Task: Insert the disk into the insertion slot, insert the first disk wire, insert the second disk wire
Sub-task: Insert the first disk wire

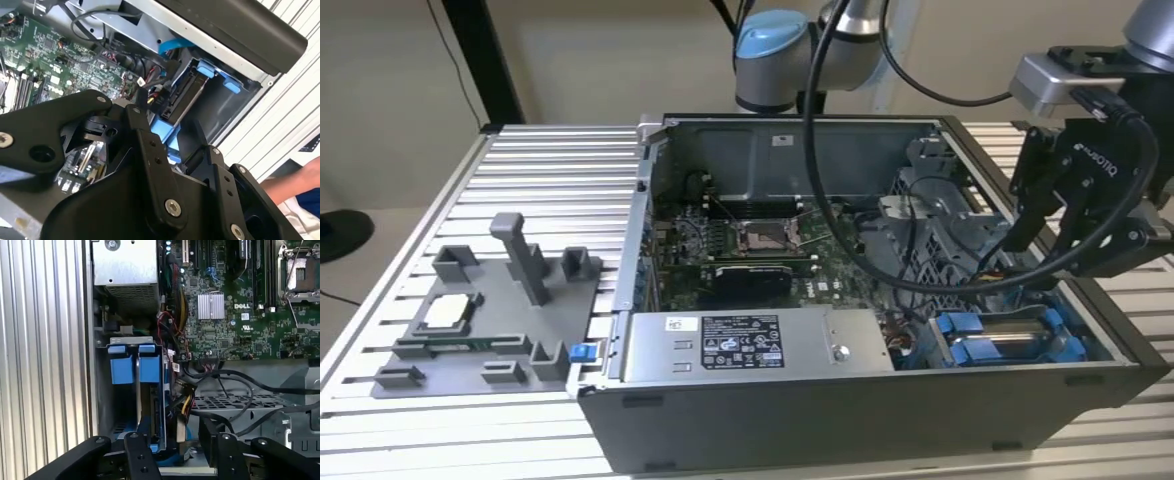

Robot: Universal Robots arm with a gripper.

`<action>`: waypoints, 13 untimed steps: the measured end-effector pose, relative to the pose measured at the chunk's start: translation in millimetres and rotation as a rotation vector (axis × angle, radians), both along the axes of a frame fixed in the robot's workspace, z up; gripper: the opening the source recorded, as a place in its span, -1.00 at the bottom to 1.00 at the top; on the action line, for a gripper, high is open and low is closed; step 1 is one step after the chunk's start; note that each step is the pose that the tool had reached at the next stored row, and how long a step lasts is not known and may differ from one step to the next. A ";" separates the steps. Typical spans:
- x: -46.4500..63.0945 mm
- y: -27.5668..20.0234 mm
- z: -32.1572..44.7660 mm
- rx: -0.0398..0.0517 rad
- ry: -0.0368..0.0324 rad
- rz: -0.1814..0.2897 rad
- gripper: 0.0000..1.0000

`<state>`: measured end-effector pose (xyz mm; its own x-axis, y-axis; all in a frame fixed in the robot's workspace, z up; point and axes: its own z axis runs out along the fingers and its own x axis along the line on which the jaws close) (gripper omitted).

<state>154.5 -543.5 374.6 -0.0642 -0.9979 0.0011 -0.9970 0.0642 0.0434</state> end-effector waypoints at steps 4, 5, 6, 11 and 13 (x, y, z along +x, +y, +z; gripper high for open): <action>5.8 7.0 -3.9 -0.0003 0.0000 -0.001 1.00; 7.4 8.2 -4.6 -0.0014 -0.0001 -0.001 1.00; 8.0 8.7 -5.2 -0.0042 -0.0001 -0.002 1.00; 8.1 8.7 -5.8 -0.0193 0.0004 -0.005 1.00; 7.3 8.7 -5.8 -0.0200 0.0003 -0.008 1.00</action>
